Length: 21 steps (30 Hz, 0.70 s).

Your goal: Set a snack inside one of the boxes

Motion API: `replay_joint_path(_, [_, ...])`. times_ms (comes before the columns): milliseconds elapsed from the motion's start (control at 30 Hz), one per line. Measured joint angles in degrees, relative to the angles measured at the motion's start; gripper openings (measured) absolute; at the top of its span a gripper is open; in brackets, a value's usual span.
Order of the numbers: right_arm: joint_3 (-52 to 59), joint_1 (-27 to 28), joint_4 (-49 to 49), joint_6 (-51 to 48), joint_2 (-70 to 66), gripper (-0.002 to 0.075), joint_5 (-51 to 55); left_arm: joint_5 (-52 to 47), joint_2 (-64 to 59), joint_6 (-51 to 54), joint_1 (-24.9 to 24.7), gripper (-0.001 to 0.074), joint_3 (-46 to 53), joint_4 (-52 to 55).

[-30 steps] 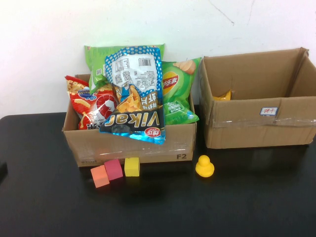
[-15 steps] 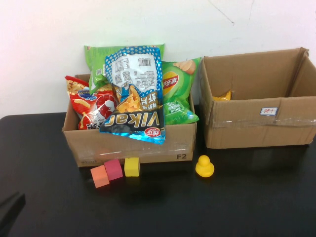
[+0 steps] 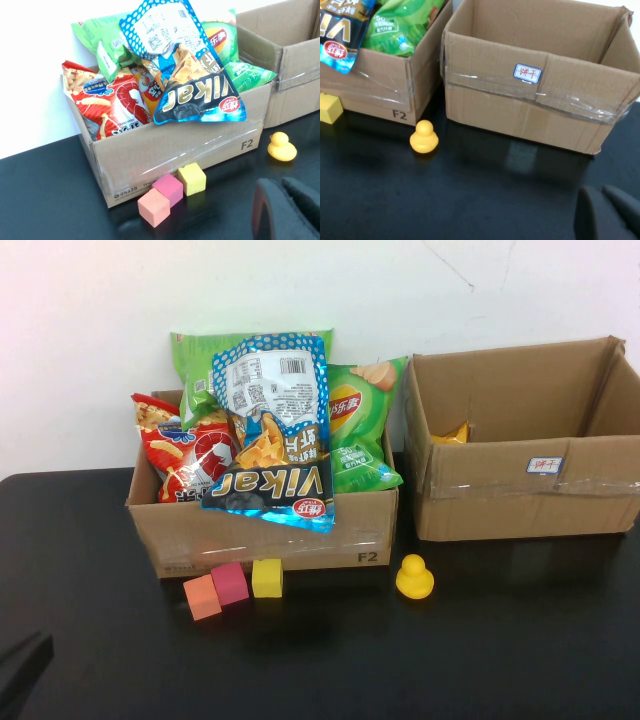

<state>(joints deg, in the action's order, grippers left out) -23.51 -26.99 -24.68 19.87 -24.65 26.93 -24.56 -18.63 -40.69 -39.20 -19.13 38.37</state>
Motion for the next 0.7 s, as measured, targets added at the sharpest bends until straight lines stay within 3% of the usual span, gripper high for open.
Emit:
replay_joint_path(267, [0.0,0.0,0.0,0.0,0.0,0.0006,0.0,-0.2,2.0,0.0,2.3,-0.0001,2.0,-3.1])
replay_joint_path(400, [0.0,0.0,0.0,0.0,0.0,0.0005,0.0,-3.9,6.0,3.3,10.4,-0.0001,3.2,-7.2])
replay_joint_path(600, [0.0,0.0,0.0,0.0,0.0,0.0003,0.0,-6.0,15.8,6.7,27.5,-0.0001,8.1,-21.8])
replay_joint_path(700, [0.0,0.0,0.0,0.0,0.0,0.0003,0.0,-5.7,18.8,9.5,31.2,-0.0001,11.3,-25.3])
